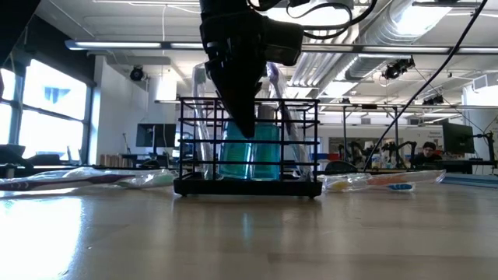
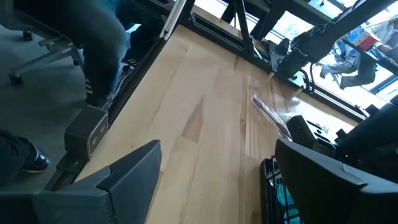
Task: Pick & Place toothbrushing station
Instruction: Put the mouthwash into the wire organizer
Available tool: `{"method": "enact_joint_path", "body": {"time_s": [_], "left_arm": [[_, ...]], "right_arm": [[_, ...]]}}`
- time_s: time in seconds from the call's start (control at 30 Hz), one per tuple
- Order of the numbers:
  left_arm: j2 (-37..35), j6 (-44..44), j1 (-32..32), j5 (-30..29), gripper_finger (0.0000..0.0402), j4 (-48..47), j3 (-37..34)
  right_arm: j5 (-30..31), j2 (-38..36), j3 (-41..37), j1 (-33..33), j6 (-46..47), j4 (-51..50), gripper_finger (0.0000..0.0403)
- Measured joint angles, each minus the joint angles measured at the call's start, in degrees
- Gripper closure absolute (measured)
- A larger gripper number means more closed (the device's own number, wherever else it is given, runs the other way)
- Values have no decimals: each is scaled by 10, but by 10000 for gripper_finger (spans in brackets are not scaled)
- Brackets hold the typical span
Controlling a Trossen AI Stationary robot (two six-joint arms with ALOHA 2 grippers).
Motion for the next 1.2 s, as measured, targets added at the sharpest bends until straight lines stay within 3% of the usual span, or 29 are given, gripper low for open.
{"method": "enact_joint_path", "body": {"time_s": [1.2], "left_arm": [[-5, 24, 0, 18, 299, 1, 0]], "right_arm": [[0, 0, 0, 0, 0, 0, 94]]}}
